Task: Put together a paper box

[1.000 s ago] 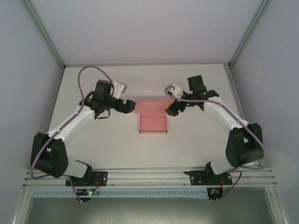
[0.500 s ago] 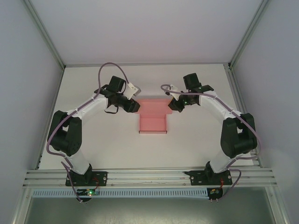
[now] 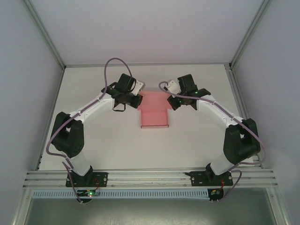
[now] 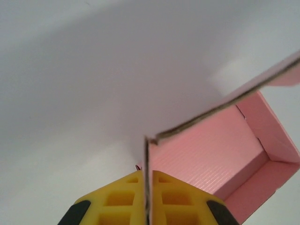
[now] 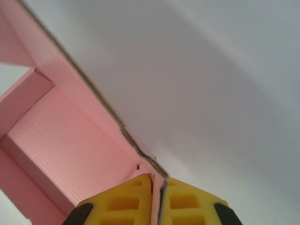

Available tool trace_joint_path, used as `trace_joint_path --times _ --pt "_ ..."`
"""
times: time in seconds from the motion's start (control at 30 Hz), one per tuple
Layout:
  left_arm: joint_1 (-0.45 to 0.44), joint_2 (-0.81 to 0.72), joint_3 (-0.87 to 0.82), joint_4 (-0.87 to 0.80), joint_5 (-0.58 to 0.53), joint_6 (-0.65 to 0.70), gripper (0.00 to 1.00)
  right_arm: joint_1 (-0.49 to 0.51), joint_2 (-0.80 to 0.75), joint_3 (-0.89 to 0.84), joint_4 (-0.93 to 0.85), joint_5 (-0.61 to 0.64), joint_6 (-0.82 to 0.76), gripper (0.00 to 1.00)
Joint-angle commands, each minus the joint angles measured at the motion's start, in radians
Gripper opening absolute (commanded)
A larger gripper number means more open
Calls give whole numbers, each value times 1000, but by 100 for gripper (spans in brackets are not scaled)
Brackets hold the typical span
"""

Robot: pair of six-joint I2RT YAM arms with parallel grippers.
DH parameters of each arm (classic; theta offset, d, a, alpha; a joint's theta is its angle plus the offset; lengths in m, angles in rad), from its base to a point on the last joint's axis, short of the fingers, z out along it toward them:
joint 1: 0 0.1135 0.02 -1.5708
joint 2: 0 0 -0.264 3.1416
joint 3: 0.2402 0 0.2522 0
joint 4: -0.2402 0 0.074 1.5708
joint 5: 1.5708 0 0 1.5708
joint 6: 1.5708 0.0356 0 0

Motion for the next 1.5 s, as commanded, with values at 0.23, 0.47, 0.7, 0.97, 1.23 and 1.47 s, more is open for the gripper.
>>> trace_joint_path --times 0.23,0.47,0.7,0.97,1.23,1.47 --pt "-83 39 -56 393 -204 -473 0 132 -3 -143 579 367 623 0" --pt "-87 99 -77 458 -189 -496 0 202 60 -237 840 441 680 0" --pt "-98 70 -229 607 -170 -433 0 227 54 -409 1001 475 582 0" --pt "-131 5 -476 770 -195 -371 3 282 17 -675 1265 519 434 0" --pt "-142 -57 -545 672 -176 -363 25 345 62 -769 1383 557 311 0" --pt "-142 -278 -559 433 -176 -379 91 372 31 -797 1354 602 248 0"
